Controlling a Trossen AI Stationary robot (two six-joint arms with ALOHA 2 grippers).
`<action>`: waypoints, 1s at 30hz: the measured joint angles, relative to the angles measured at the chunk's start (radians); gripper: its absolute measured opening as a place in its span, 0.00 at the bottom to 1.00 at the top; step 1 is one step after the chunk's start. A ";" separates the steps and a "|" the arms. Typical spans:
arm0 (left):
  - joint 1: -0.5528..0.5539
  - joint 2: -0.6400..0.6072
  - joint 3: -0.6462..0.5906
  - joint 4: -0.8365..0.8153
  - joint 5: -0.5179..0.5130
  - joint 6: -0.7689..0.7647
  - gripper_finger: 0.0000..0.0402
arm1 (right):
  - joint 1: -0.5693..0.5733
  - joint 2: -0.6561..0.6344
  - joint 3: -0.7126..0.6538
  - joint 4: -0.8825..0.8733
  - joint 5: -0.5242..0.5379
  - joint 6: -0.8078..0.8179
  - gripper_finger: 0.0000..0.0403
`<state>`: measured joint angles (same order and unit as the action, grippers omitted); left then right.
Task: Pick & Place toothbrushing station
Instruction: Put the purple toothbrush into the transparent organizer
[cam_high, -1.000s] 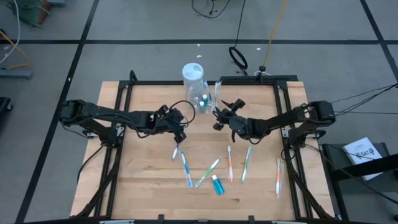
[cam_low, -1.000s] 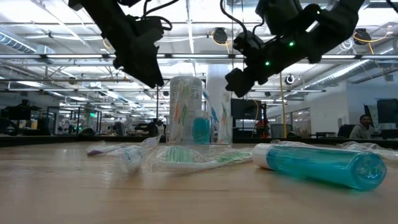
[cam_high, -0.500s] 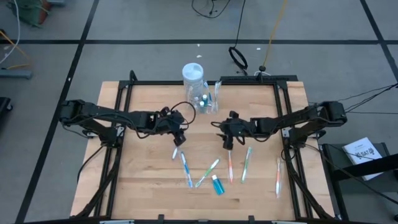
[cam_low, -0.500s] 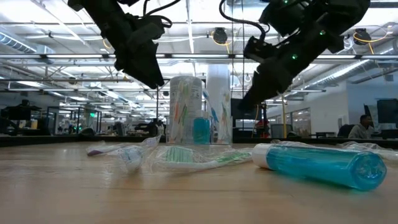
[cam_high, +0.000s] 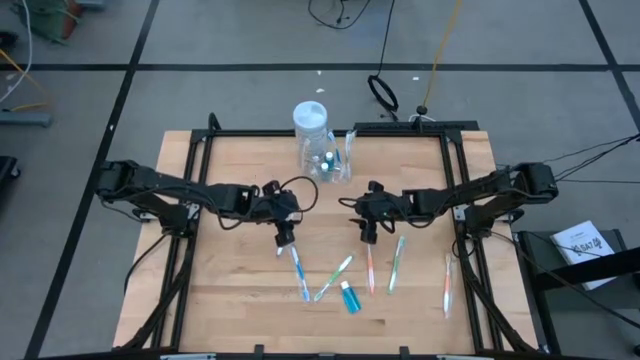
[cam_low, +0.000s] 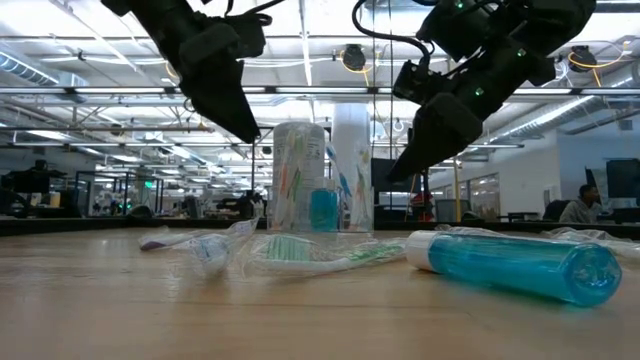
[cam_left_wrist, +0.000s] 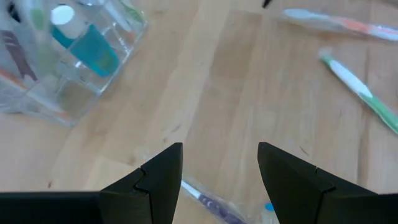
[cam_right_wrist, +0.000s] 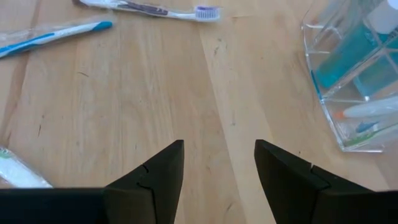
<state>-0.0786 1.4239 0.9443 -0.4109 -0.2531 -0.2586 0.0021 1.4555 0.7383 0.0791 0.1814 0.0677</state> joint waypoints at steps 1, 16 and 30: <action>-0.005 0.000 0.000 -0.001 0.000 0.002 0.53 | 0.000 0.000 0.000 0.003 0.000 0.000 0.47; -0.022 0.019 -0.009 -0.027 0.006 -0.064 0.53 | 0.000 0.000 0.000 0.015 0.000 -0.004 0.46; 0.103 0.218 -0.024 -0.032 0.006 -0.369 0.53 | 0.000 0.000 -0.001 0.028 0.000 -0.008 0.45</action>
<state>0.0241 1.6419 0.9199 -0.4427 -0.2471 -0.6277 0.0021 1.4559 0.7376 0.1074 0.1815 0.0599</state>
